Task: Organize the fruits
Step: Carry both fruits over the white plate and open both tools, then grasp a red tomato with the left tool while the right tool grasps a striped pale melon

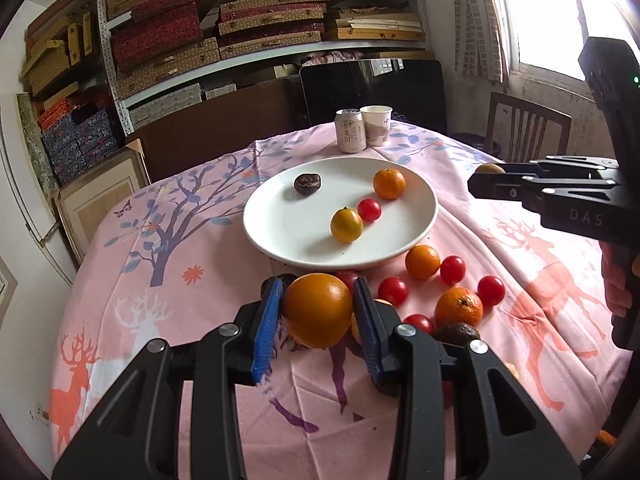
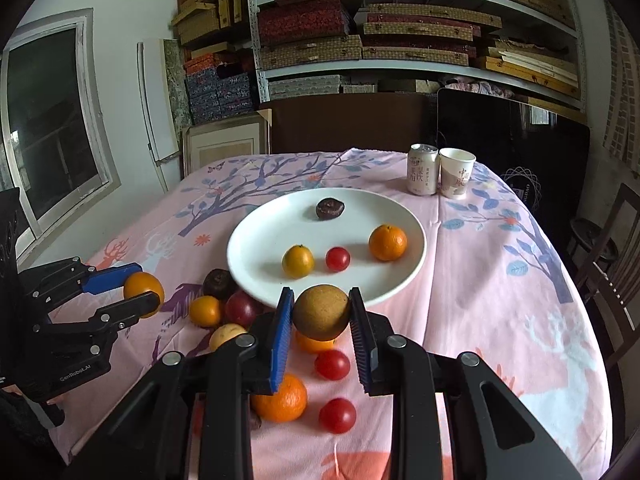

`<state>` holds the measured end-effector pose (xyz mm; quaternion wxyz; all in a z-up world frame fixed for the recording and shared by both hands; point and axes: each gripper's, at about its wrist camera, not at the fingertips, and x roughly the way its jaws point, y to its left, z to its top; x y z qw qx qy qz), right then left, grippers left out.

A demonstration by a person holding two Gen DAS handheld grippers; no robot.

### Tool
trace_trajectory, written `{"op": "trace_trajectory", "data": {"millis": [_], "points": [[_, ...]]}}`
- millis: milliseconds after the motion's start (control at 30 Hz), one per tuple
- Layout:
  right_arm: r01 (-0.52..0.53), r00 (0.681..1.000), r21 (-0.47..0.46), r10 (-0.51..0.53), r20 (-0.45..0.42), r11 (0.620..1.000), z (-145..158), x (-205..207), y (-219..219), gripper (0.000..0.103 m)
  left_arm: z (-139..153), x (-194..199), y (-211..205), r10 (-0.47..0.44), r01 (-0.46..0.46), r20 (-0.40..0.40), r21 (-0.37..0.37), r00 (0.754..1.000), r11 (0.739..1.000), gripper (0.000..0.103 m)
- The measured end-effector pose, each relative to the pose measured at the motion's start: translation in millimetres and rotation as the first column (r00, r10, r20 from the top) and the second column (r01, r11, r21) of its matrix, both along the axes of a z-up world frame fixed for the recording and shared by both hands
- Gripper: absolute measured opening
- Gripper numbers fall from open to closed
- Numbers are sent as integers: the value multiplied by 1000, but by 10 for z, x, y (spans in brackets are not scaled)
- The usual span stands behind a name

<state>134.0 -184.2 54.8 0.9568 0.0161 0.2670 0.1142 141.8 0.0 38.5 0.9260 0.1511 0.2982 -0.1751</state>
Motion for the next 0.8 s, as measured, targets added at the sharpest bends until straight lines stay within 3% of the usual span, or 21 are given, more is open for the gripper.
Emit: {"op": "trace_trajectory", "data": {"millis": [200,433,467,500,533,600,667,800], "points": [[-7,999,12,7,-35,1000,-20,734,-36,28,10,854,-80,15,-14,-44,38,999,999,36],[0,995,16,2,-96,1000,-276,1130,-28,28,-215,1526,-135,2,-6,-115,-34,993,999,37],[-1,995,13,2,-100,1000,-306,1143,-23,43,-255,1580,-132,3,-8,-111,-46,994,999,55],[8,995,8,-7,-104,1000,-326,1147,-21,81,-285,1610,-124,27,-31,-97,-44,995,999,91],[30,994,6,-29,-101,1000,-330,1127,-30,94,-297,1629,-108,53,-57,-80,-42,995,998,99],[39,997,7,-38,-68,999,-301,1034,-57,99,-285,1601,-30,71,-74,-55,-58,996,996,98],[32,997,-21,-34,-74,999,-266,922,-68,99,-248,1547,53,84,-90,-79,-73,993,993,98],[12,992,19,-10,-129,1000,-288,537,-124,99,-184,1200,226,73,-95,-157,-138,985,986,99]]}}
